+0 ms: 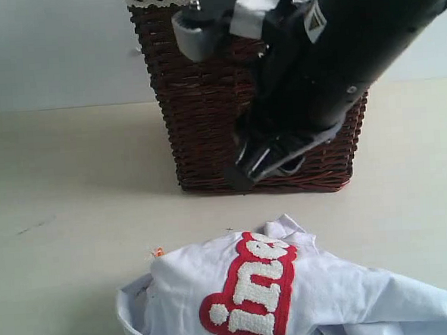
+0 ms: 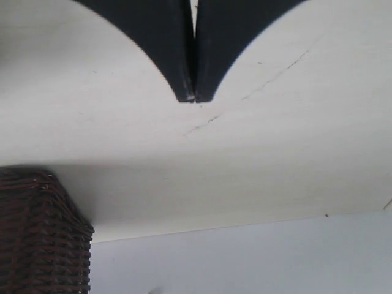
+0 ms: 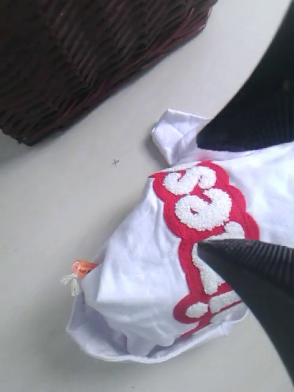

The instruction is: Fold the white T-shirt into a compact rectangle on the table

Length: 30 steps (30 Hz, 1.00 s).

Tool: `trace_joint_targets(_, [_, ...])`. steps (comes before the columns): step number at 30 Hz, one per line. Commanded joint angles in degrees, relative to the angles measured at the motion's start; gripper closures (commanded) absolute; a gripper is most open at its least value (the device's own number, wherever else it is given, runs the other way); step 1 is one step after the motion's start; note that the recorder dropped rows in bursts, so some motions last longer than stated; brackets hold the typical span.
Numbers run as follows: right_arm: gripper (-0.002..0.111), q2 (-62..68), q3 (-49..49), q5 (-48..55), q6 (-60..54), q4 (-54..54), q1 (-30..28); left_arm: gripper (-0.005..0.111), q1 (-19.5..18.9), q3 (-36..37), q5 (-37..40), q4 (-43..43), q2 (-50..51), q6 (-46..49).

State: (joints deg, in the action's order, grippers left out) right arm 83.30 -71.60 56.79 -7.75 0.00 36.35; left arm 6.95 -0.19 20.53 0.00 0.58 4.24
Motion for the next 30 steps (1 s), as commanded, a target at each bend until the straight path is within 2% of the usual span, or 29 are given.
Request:
trace_joint_targets(1, [0.072, -2.75, 3.91, -2.92, -0.01, 0.00, 0.02, 0.106, 0.44, 0.19, -0.84, -0.31, 0.20, -0.02])
trace_joint_targets(4, [0.076, -5.07, 5.58, -3.31, -0.01, 0.00, 0.02, 0.106, 0.44, 0.19, -0.84, -0.31, 0.20, -0.02])
trace_joint_targets(14, [0.078, -17.89, 8.74, -7.69, 0.37, 0.00, 0.02, 0.106, 0.44, 0.19, -0.84, -0.31, 0.20, -0.02])
trace_joint_targets(22, [0.078, -22.53, 13.44, -10.60, 0.12, -0.67, 0.02, 0.106, 0.44, 0.19, -1.45, 1.55, 0.20, 2.25])
trace_joint_targets(25, [0.078, -22.75, 14.07, -10.70, 0.04, -0.67, 0.02, 0.106, 0.44, 0.19, -10.93, 1.46, 0.20, 3.67])
trace_joint_targets(28, [0.078, -22.74, 14.07, -10.57, 0.04, -0.40, 0.02, 0.106, 0.44, 0.19, -20.92, -4.29, 0.20, -2.39])
trace_joint_targets(30, [0.078, -22.74, 14.07, -10.48, 0.04, 0.00, 0.02, 0.106, 0.44, 0.19, -24.64, -5.26, 0.20, -6.24])
